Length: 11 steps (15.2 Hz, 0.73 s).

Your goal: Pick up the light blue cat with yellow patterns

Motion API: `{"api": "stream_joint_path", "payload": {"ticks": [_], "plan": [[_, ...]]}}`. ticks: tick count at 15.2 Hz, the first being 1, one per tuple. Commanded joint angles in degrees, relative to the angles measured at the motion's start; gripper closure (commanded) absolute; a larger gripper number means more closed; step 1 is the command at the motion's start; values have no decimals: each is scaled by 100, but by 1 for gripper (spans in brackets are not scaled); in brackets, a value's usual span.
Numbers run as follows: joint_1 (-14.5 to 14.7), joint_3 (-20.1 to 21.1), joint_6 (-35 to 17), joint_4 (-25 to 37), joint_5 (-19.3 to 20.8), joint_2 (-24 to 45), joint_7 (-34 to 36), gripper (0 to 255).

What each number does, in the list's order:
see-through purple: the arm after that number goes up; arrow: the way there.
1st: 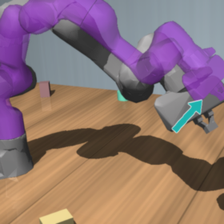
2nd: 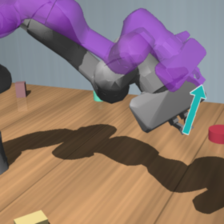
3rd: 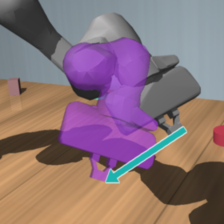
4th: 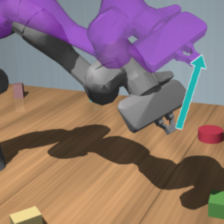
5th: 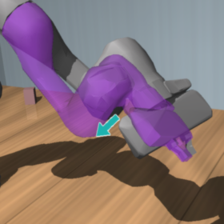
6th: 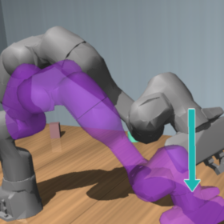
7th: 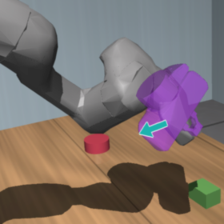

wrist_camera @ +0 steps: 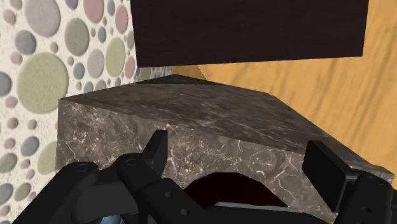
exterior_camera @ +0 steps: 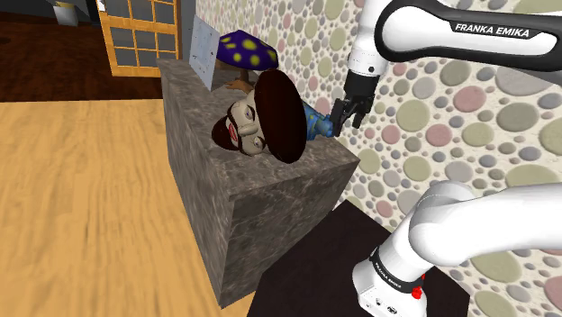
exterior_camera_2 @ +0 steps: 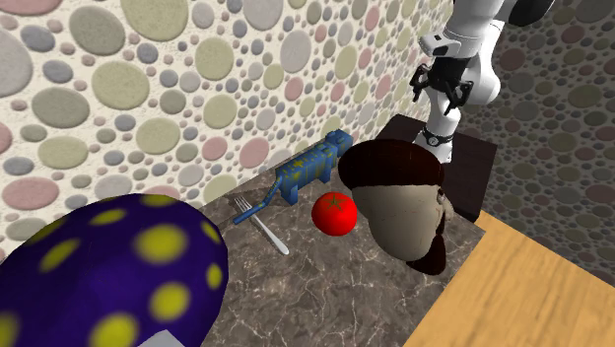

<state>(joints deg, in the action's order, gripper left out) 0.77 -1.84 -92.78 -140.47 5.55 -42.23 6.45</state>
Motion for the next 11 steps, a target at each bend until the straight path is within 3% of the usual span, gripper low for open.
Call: {"api": "stream_joint_path", "payload": {"ticks": [1, 11], "plan": [[0, 0, 0, 0, 0, 0, 0, 0], [-249, -703, -1208, 997, 150, 1975, -528, 0]]}}
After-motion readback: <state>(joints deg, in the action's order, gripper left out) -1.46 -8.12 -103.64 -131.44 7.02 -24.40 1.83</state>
